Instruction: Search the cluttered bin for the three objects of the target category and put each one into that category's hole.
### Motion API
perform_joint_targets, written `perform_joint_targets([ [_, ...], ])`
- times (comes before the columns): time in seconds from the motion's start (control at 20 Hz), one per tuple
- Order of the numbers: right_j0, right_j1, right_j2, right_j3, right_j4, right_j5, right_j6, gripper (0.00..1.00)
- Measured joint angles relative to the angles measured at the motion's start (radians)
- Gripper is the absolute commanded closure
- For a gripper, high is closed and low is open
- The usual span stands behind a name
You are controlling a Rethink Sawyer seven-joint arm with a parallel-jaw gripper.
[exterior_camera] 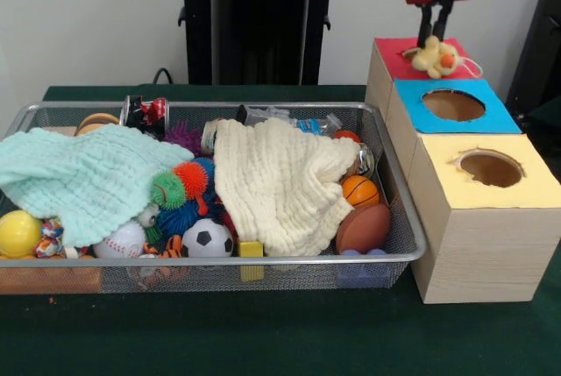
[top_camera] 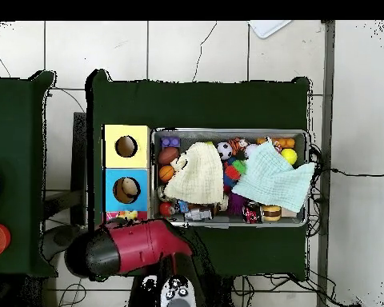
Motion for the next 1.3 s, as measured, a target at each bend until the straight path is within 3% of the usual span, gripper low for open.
perform_joint_targets([
  [0.3, -0.005, -0.063, -0.021, 0.158, 0.000, -0.015, 0.000, 1.00],
  [0.5, -0.006, -0.045, -0.027, 0.249, 0.001, -0.106, 0.000, 1.00],
  [0.65, -0.005, -0.009, -0.028, 0.281, 0.001, -0.193, 0.000, 1.00],
  [0.7, -0.001, 0.030, -0.027, 0.298, 0.002, -0.272, 0.000, 1.00],
  [1.0, 0.028, 0.111, -0.027, 0.329, 0.030, -0.409, 0.000, 1.00],
  [1.3, 0.053, 0.092, -0.026, 0.340, 0.075, -0.378, 0.000, 1.00],
])
